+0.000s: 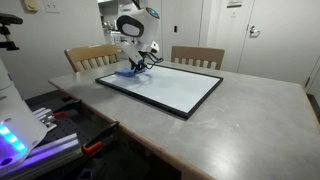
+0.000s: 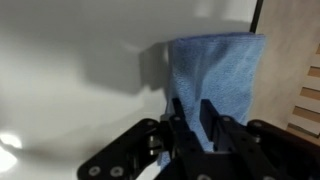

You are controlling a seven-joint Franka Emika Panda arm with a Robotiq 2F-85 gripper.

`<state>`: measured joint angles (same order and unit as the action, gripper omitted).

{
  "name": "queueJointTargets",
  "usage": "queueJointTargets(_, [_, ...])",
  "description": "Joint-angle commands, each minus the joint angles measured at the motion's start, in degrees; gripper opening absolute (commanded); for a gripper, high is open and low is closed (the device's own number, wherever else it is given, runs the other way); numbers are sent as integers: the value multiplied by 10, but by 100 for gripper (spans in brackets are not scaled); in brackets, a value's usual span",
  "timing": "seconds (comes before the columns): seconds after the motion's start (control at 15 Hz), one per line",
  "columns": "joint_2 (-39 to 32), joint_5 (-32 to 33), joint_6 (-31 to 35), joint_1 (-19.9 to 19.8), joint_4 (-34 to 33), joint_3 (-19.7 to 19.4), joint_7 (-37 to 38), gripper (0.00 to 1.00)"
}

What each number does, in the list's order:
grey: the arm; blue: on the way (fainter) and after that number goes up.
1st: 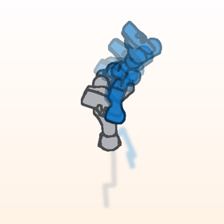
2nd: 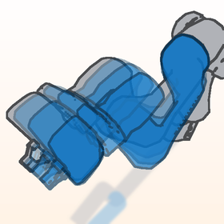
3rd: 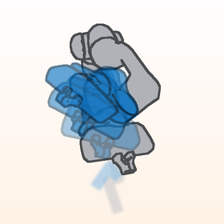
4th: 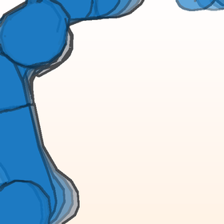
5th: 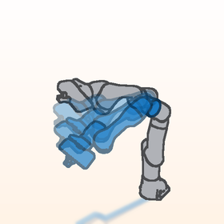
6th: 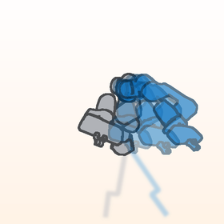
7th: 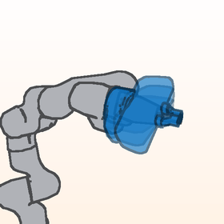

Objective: Wipe the whiteboard using the blue towel

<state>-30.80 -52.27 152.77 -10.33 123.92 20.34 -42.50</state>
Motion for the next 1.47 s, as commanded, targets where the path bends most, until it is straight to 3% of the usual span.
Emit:
queueJointTargets(0.0, [-3, -33, -3, 7, -6, -12, -33, 1])
queueJointTargets(0.4, [26, 0, -9, 28, -1, -47, -13, 1])
queueJointTargets(0.93, [70, 117, -7, 37, -21, -110, 55, 1])
queueJointTargets(1.4, [23, 179, -53, 32, -102, -100, 84, 1])
